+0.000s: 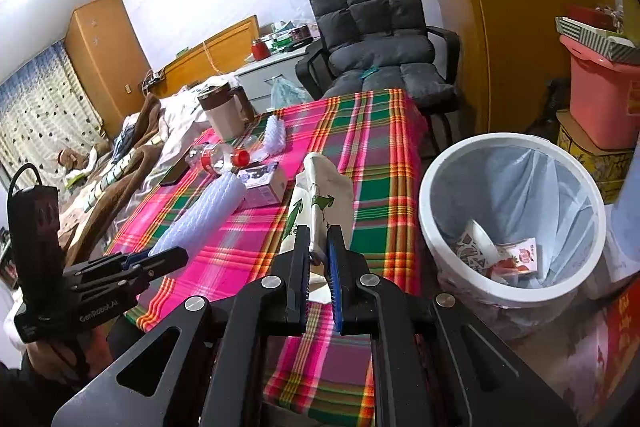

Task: Collect trash
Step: 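Carry the foam net and cloth bag in both tools over the trash bin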

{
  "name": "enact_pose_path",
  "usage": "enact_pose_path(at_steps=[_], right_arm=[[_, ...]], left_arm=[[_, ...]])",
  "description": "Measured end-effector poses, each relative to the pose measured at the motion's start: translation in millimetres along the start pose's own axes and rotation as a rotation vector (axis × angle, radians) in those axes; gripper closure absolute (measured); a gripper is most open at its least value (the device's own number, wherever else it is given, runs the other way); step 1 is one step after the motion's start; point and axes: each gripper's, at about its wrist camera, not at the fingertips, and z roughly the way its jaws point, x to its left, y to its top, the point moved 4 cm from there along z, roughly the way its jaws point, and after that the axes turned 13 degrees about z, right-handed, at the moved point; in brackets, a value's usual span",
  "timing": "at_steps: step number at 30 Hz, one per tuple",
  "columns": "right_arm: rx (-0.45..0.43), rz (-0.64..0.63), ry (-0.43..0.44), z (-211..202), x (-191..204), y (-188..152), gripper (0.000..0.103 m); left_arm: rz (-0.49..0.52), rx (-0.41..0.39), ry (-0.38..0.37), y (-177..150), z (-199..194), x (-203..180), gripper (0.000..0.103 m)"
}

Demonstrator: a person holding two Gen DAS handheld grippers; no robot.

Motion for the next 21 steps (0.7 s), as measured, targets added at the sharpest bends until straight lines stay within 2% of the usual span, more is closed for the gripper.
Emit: enact_pose_path(at_steps=[21], right_arm=[[-0.044,0.108,-0.075,-19.4,-54.3,8.0,0.092]], left_arm=[[0.099,0.038,-0.089,28.6,45.8,-55.4,0.082]])
